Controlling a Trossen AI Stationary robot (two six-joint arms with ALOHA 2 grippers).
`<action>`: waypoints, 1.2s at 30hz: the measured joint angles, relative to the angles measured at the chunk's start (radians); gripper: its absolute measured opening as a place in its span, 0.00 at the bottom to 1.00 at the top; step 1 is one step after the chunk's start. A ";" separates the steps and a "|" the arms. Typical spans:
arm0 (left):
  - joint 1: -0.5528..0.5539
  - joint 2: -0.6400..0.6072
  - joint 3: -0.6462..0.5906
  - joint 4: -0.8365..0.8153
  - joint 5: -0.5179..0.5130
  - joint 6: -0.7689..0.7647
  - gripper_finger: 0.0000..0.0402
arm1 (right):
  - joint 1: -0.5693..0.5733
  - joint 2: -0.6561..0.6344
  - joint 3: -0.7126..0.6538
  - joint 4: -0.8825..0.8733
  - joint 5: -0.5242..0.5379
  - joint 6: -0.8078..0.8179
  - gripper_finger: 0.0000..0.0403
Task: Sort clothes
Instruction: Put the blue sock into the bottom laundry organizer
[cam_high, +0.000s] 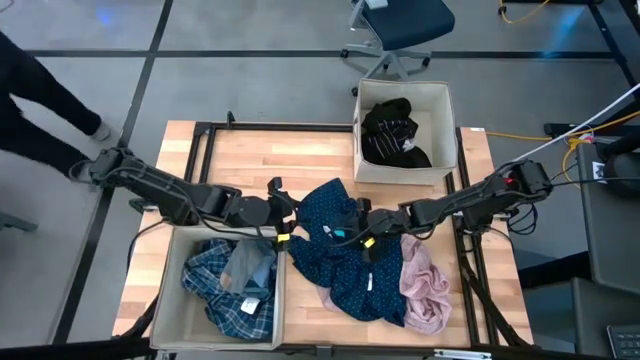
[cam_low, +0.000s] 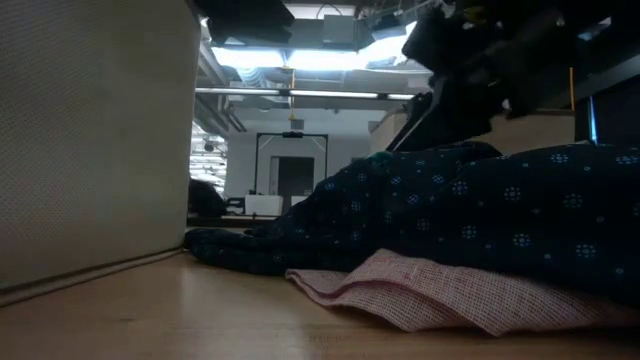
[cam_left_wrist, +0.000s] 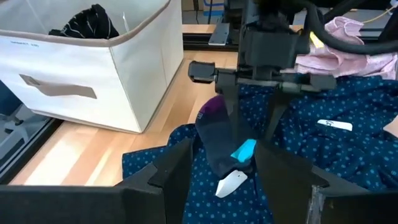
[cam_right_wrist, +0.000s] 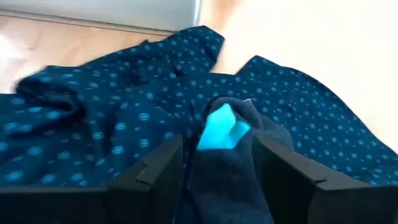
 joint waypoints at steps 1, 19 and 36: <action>0.000 0.000 0.000 0.001 0.000 0.000 0.42 | 0.000 0.011 0.000 0.011 0.015 0.000 0.48; 0.000 0.003 0.000 0.011 0.000 -0.018 0.42 | 0.000 -0.115 0.041 0.021 0.239 -0.127 0.02; 0.004 0.087 0.001 0.196 0.000 0.183 0.42 | 0.000 -0.218 0.201 0.018 -0.009 -0.206 0.01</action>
